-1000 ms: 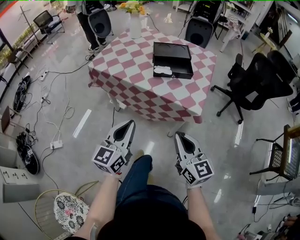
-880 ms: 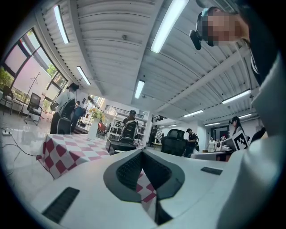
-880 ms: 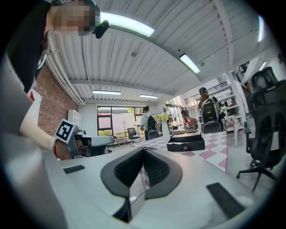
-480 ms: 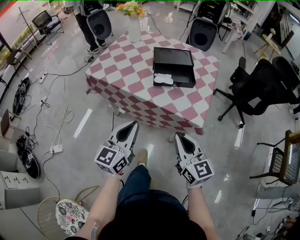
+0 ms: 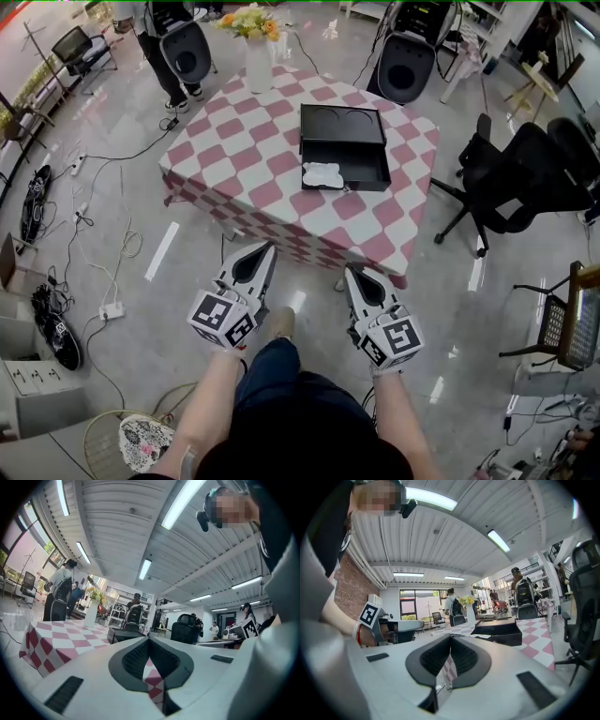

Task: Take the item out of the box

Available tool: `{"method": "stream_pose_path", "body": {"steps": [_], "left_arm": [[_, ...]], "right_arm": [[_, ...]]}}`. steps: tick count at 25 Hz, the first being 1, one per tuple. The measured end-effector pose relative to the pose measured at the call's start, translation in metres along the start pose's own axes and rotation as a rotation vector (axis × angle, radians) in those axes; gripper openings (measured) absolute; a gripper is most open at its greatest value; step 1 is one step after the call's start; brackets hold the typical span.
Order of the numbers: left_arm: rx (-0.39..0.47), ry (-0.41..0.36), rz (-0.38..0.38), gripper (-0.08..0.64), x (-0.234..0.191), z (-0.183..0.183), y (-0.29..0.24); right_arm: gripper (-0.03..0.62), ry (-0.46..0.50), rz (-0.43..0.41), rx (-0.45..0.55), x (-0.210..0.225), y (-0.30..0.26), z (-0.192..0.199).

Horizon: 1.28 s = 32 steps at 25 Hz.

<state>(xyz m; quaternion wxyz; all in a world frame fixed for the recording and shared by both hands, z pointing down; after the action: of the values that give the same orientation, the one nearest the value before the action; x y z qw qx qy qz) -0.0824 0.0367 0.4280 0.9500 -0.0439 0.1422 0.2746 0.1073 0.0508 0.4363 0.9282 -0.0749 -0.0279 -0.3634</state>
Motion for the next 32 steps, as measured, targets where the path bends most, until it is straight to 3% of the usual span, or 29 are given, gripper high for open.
{"method": "stream_pose_path", "body": {"steps": [32], "left_arm": [[-0.098, 0.015, 0.137, 0.008, -0.109, -0.008, -0.133]], "right_arm": [[0.006, 0.024, 0.091, -0.055, 0.081, -0.137, -0.003]]}}
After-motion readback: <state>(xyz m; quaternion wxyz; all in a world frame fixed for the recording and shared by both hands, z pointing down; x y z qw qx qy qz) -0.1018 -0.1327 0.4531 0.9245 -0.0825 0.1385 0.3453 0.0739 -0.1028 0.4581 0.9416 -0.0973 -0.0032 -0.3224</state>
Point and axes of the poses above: the fingertips, and each gripper's own axes: y backward along the fingers, x to its right, z out of its underside, the point moved 4 cm from there along y, backward along the fingers, and after that the axes turned 3 degrees about y, right-handed, at the moved point
